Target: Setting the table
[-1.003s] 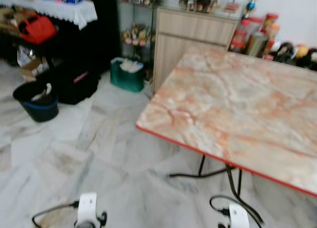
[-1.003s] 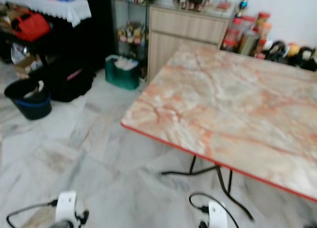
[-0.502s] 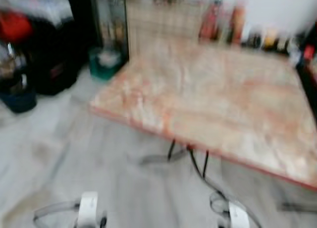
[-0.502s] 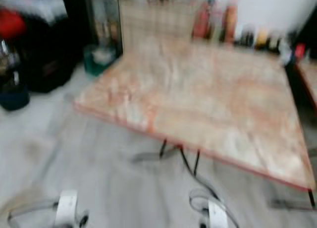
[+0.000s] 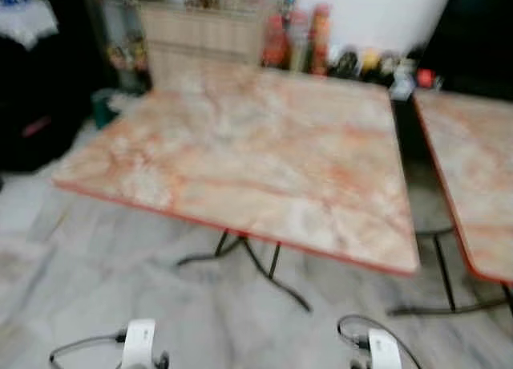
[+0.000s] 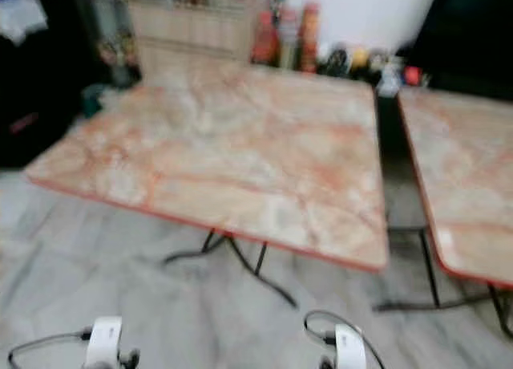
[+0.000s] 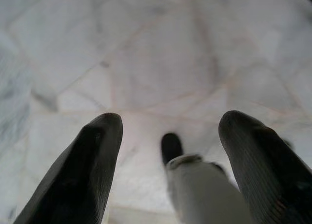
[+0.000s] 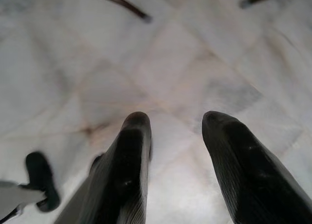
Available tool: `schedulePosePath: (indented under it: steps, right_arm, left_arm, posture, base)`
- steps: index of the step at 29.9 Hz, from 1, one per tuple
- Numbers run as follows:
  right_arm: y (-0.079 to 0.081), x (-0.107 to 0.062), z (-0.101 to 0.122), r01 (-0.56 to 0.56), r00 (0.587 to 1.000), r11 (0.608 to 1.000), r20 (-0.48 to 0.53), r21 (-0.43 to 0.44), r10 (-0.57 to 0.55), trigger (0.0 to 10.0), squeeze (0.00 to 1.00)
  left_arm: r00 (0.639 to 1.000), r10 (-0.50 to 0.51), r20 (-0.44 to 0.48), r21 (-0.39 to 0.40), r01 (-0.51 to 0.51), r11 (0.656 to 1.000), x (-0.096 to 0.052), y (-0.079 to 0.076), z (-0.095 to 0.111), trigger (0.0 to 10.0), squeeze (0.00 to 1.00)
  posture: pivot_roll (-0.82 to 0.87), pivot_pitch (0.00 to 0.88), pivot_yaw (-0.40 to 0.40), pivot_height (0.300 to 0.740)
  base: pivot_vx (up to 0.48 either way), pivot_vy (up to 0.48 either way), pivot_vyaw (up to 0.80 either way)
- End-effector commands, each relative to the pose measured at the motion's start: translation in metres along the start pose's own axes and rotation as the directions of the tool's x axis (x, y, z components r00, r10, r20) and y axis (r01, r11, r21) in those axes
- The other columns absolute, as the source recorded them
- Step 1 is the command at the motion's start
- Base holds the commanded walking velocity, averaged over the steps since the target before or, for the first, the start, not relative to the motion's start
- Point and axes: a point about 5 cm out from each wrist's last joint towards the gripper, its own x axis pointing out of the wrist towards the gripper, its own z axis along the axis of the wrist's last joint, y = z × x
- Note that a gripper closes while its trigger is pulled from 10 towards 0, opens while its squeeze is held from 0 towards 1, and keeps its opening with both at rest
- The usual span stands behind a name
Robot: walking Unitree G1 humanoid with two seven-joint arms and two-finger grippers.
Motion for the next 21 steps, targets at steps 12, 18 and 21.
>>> schedulePosePath:
  steps: [12, 18, 21]
  right_arm:
    - [-0.0068, -0.0016, -0.0037, 0.020, 1.000, 0.999, 0.019, 0.030, -0.020, 10.0, 0.00]
    - [-0.0040, -0.0014, -0.0023, 0.004, 1.000, 1.000, 0.031, 0.013, -0.004, 10.0, 0.00]
    - [-0.0014, -0.0011, 0.0005, -0.009, 0.999, 1.000, 0.049, -0.009, 0.009, 10.0, 0.00]
  left_arm:
    - [0.999, -0.021, -0.039, 0.020, 0.021, 1.000, -0.0007, -0.0058, -0.0073, 10.0, 0.00]
    - [0.999, -0.021, -0.042, 0.024, 0.022, 0.999, -0.0006, -0.0063, -0.0070, 10.0, 0.00]
    - [0.999, -0.021, -0.041, 0.024, 0.022, 0.999, -0.0002, -0.0063, -0.0055, 10.0, 0.00]
  posture:
    - [0.01, 0.000, -0.025, 0.740]
    - [0.00, 0.000, -0.020, 0.740]
    - [0.00, 0.000, -0.019, 0.740]
  base:
    - [0.000, -0.479, -0.09]
    - [0.000, -0.448, 0.00]
    - [0.000, -0.423, 0.27]
